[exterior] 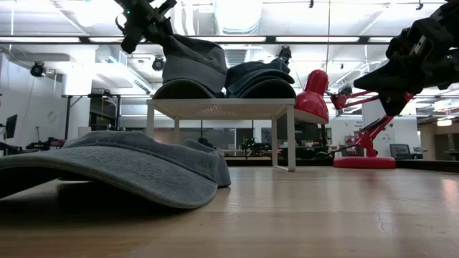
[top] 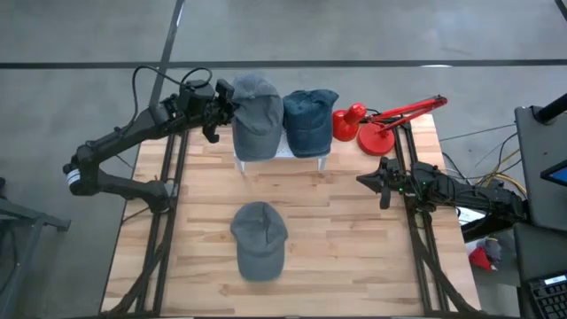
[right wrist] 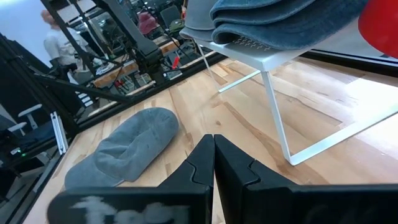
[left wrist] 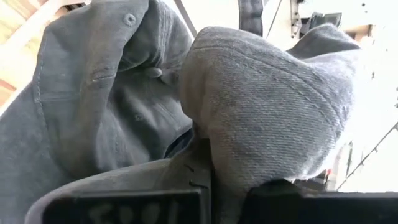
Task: Pick & Place hat
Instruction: Stack the bottom gray cap on top of the gray cap on the shelf
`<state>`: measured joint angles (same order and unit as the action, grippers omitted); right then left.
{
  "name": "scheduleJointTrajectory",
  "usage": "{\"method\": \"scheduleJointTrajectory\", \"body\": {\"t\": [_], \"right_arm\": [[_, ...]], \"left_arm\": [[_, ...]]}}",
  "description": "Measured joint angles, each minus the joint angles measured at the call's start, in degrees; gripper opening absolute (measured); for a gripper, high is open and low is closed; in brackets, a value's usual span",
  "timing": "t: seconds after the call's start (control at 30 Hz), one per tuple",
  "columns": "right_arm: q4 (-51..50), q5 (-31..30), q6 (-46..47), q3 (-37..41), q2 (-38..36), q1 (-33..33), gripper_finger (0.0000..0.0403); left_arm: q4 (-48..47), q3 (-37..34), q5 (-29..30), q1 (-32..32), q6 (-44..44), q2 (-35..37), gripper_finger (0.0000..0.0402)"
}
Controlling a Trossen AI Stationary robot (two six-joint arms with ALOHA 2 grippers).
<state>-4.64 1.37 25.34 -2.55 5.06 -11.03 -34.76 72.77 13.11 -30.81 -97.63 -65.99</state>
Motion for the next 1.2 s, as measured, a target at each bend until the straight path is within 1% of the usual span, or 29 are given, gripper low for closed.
{"method": "scheduleJointTrajectory", "body": {"t": [0.23,0.53,0.67,0.83,0.97,1.2], "right_arm": [[0.0,0.07,0.13,0.0,0.01,0.01,0.0008],[0.0,0.07,0.13,0.0,0.02,0.02,0.0008],[0.0,0.07,0.15,-0.02,0.0,0.0,0.0008],[0.01,0.07,0.14,-0.01,0.01,0.0,0.0008],[0.0,0.04,0.13,0.0,0.0,0.0,0.0008],[0.01,0.02,0.13,-0.01,0.02,0.02,0.0008]], "left_arm": [[0.04,0.0,-3.5,-0.12,0.5,-0.45,0.0075],[0.04,1.75,-3.58,-1.67,4.75,0.22,0.0162],[0.0,2.97,-3.53,-3.08,6.86,0.92,0.0187],[0.13,4.09,-3.58,-3.41,9.19,1.07,0.0197],[-0.25,3.93,-4.95,-3.41,9.17,1.07,0.0197],[-1.36,3.88,-5.16,-4.58,11.17,1.19,0.0196]]}}
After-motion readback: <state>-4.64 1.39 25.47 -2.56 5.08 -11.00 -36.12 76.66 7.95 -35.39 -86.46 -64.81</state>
